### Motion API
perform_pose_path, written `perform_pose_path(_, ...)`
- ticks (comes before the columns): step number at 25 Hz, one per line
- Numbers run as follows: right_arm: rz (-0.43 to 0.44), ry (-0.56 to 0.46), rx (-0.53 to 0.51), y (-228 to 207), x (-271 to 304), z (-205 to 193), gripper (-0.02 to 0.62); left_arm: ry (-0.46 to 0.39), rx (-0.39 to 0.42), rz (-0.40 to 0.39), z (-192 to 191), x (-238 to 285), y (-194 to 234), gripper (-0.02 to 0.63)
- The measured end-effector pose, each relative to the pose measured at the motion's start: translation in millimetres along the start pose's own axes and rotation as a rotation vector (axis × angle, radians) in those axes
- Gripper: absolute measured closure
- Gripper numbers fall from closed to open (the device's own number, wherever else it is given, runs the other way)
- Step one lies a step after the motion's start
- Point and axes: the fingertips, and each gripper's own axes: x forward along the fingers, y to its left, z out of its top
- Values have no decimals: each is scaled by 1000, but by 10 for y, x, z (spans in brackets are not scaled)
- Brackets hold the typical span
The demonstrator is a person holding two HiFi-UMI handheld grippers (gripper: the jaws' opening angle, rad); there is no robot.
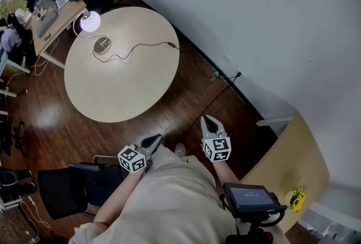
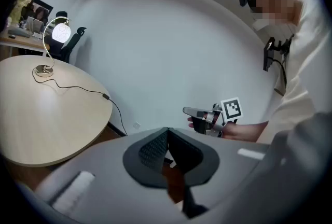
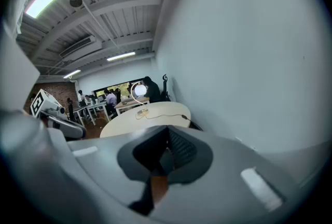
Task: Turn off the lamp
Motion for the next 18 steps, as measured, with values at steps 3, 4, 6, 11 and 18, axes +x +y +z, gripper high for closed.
perform_pose_path(3, -24, 0, 12, -234, -28, 4, 592, -2, -5, 21, 80, 56, 29, 629)
perform_pose_path(4, -31, 0, 17, -308, -25, 6, 592, 0, -7, 29, 99, 85, 43, 629)
perform_pose_path(6, -44, -2, 29, -433, 13, 19, 592, 8, -12, 36, 130, 154, 74, 629)
perform_pose_path(11, -68, -9, 59, -661, 204, 81, 592, 47, 1, 21, 199, 398, 169, 629)
perform_pose_path(18, -90, 11, 66, -982, 751, 288, 592, 54, -15, -12, 607, 965, 622, 629)
